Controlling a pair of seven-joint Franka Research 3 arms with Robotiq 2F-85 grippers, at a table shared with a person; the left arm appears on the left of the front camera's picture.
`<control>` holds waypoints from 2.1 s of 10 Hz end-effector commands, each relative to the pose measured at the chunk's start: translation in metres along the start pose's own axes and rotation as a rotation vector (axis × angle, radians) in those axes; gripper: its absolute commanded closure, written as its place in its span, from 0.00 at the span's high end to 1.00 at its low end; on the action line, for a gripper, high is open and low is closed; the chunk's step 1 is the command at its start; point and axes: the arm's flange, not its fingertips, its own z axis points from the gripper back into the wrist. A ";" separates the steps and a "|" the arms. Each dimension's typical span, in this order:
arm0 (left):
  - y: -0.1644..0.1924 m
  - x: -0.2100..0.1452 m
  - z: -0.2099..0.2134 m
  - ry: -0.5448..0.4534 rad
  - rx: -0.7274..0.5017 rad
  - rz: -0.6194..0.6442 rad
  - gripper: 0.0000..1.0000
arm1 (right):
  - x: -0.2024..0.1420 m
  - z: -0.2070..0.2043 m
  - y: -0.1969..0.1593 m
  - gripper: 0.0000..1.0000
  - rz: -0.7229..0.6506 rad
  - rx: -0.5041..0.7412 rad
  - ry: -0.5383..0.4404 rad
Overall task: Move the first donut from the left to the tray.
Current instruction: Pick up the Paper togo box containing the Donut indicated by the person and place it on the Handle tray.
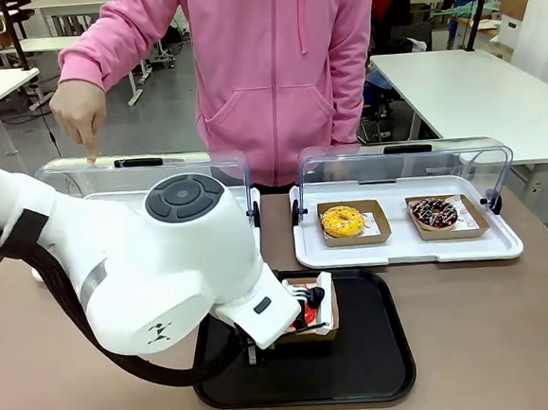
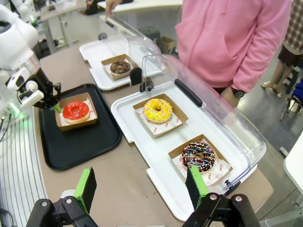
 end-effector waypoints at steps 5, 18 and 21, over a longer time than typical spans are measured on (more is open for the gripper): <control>-0.027 -0.005 -0.012 0.028 -0.020 0.009 0.02 | 0.001 -0.001 -0.002 1.00 0.024 -0.002 -0.026; -0.003 0.025 0.072 0.032 -0.036 -0.032 1.00 | 0.001 -0.001 -0.002 1.00 0.024 -0.002 -0.026; -0.003 0.025 0.072 0.032 -0.036 -0.032 1.00 | 0.001 -0.001 -0.002 1.00 0.024 -0.002 -0.026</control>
